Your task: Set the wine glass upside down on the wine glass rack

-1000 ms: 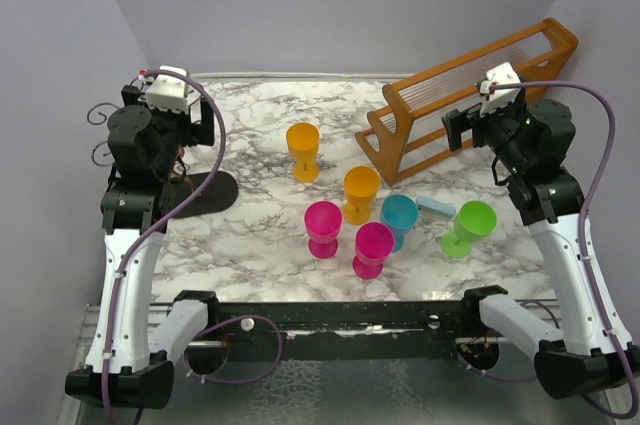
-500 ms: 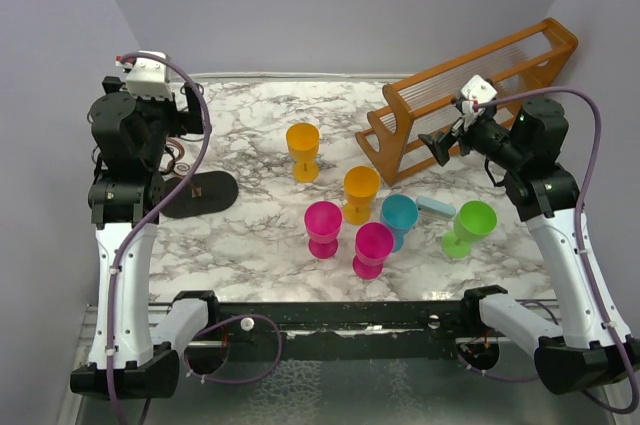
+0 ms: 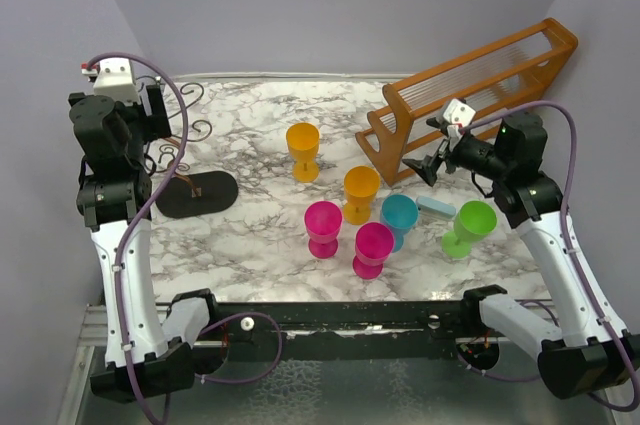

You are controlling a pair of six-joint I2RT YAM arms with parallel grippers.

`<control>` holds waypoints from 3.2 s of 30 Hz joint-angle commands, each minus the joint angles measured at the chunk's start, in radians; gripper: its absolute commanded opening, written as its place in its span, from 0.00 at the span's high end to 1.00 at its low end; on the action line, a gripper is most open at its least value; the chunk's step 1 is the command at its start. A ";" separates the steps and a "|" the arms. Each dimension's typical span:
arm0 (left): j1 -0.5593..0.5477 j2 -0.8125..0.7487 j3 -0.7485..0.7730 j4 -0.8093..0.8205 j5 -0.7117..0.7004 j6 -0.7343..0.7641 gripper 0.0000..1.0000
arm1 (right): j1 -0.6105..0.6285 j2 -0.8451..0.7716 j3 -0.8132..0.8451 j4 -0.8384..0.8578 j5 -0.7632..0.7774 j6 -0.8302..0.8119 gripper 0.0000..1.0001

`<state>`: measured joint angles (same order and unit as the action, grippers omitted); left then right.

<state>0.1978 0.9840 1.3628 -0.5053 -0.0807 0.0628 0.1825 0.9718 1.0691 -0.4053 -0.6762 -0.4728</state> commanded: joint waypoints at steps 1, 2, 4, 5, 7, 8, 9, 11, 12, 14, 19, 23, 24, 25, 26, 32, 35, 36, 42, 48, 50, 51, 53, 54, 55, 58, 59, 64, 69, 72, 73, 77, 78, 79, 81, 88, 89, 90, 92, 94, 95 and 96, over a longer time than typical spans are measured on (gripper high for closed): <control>0.026 -0.018 -0.063 0.004 -0.024 -0.017 0.16 | 0.030 -0.015 -0.030 0.042 -0.055 -0.001 0.00; 0.033 -0.016 -0.069 0.012 -0.013 -0.025 0.18 | 0.034 -0.011 -0.032 0.041 -0.061 0.002 0.00; 0.043 -0.009 -0.079 0.024 0.001 -0.034 0.21 | 0.038 -0.009 -0.035 0.043 -0.068 0.011 0.00; 0.049 -0.005 -0.082 0.027 0.001 -0.037 0.22 | 0.038 -0.007 -0.035 0.043 -0.073 0.014 0.00; 0.057 0.003 -0.086 0.037 -0.001 -0.044 0.25 | 0.040 -0.005 -0.039 0.043 -0.084 0.018 0.00; 0.061 0.008 -0.089 0.044 -0.001 -0.049 0.26 | 0.041 -0.003 -0.040 0.042 -0.087 0.018 0.00; 0.065 0.012 -0.092 0.052 0.000 -0.054 0.27 | 0.041 -0.002 -0.040 0.042 -0.088 0.019 0.00; 0.072 0.022 -0.098 0.062 0.010 -0.058 0.29 | 0.044 0.001 -0.040 0.042 -0.084 0.018 0.00; 0.075 0.026 -0.100 0.065 0.017 -0.062 0.30 | 0.045 0.002 -0.041 0.042 -0.082 0.018 0.00; 0.081 0.032 -0.102 0.074 0.030 -0.067 0.31 | 0.047 0.005 -0.044 0.044 -0.080 0.019 0.00; 0.083 0.050 -0.099 0.083 0.070 -0.080 0.32 | 0.050 0.009 -0.052 0.050 -0.072 0.016 0.00; 0.085 0.059 -0.101 0.090 0.121 -0.096 0.30 | 0.051 0.007 -0.054 0.050 -0.072 0.017 0.00; 0.085 0.059 -0.104 0.093 0.127 -0.098 0.29 | 0.051 0.007 -0.054 0.051 -0.072 0.017 0.01; 0.085 0.060 -0.108 0.097 0.130 -0.098 0.29 | 0.051 0.008 -0.055 0.052 -0.071 0.014 0.01; 0.085 0.064 -0.109 0.099 0.130 -0.098 0.30 | 0.051 0.008 -0.055 0.052 -0.072 0.015 0.00; 0.086 0.080 -0.117 0.111 0.131 -0.092 0.43 | 0.052 0.012 -0.058 0.051 -0.074 0.014 0.00; 0.086 0.088 -0.118 0.113 0.139 -0.091 0.50 | 0.052 0.015 -0.060 0.051 -0.073 0.012 0.00; 0.086 0.090 -0.119 0.115 0.142 -0.090 0.53 | 0.052 0.015 -0.060 0.051 -0.072 0.011 0.00; 0.086 0.112 -0.121 0.130 0.184 -0.078 0.64 | 0.052 0.015 -0.064 0.053 -0.068 0.009 0.00; 0.087 0.170 -0.080 0.114 0.306 -0.104 0.81 | 0.052 0.016 -0.067 0.057 -0.074 0.012 0.00; 0.087 0.185 -0.063 0.110 0.333 -0.114 0.86 | 0.052 0.015 -0.068 0.059 -0.073 0.011 0.00; 0.087 0.192 -0.056 0.110 0.343 -0.117 0.88 | 0.052 0.015 -0.070 0.059 -0.071 0.010 0.00; 0.087 0.200 -0.044 0.109 0.354 -0.121 0.93 | 0.052 0.014 -0.070 0.060 -0.070 0.009 0.00; 0.086 0.200 -0.039 0.112 0.358 -0.124 0.96 | 0.052 0.015 -0.071 0.061 -0.070 0.008 0.00; 0.087 0.200 -0.036 0.116 0.361 -0.124 0.98 | 0.052 0.016 -0.072 0.060 -0.069 0.009 0.00; 0.087 0.196 -0.034 0.138 0.375 -0.126 1.00 | 0.052 0.016 -0.073 0.060 -0.068 0.007 0.00; 0.086 0.195 -0.035 0.148 0.388 -0.126 1.00 | 0.052 0.016 -0.074 0.061 -0.068 0.007 0.00; 0.085 0.192 -0.032 0.213 0.450 -0.149 1.00 | 0.052 0.020 -0.075 0.063 -0.068 0.007 0.00; 0.083 0.226 -0.013 0.253 0.491 -0.194 1.00 | 0.052 0.020 -0.078 0.065 -0.065 0.005 0.00; 0.083 0.250 0.023 0.276 0.526 -0.228 1.00 | 0.052 0.019 -0.080 0.065 -0.066 0.004 0.00; 0.082 0.259 0.028 0.284 0.540 -0.242 1.00 | 0.052 0.021 -0.080 0.066 -0.064 0.003 0.00; 0.080 0.288 0.056 0.299 0.588 -0.285 1.00 | 0.052 0.022 -0.082 0.066 -0.063 0.002 0.00; 0.081 0.293 0.063 0.301 0.595 -0.293 1.00 | 0.052 0.023 -0.083 0.066 -0.062 0.002 0.01; 0.080 0.298 0.069 0.301 0.600 -0.300 1.00 | 0.052 0.024 -0.083 0.067 -0.061 0.001 0.00; 0.081 0.303 0.077 0.309 0.607 -0.313 1.00 | 0.052 0.026 -0.084 0.068 -0.059 0.000 0.00; 0.078 0.319 0.091 0.344 0.619 -0.342 1.00 | 0.052 0.036 -0.086 0.069 -0.059 -0.001 0.01; 0.079 0.327 0.093 0.354 0.620 -0.344 1.00 | 0.052 0.036 -0.086 0.069 -0.056 -0.001 0.00; 0.078 0.333 0.094 0.363 0.622 -0.346 1.00 | 0.052 0.037 -0.086 0.069 -0.057 -0.003 0.00; 0.075 0.349 0.097 0.383 0.630 -0.350 1.00 | 0.052 0.038 -0.086 0.069 -0.056 -0.002 0.00; 0.070 0.361 0.098 0.408 0.636 -0.355 1.00 | 0.052 0.038 -0.086 0.069 -0.056 -0.002 0.00; 0.064 0.367 0.095 0.420 0.639 -0.356 1.00 | 0.052 0.038 -0.086 0.069 -0.055 -0.002 0.00; 0.061 0.370 0.093 0.435 0.642 -0.357 1.00 | 0.052 0.038 -0.086 0.070 -0.054 -0.002 0.00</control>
<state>0.2722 1.3540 1.4006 -0.2348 0.5110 -0.2581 0.2283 1.0080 0.9936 -0.3653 -0.7280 -0.4686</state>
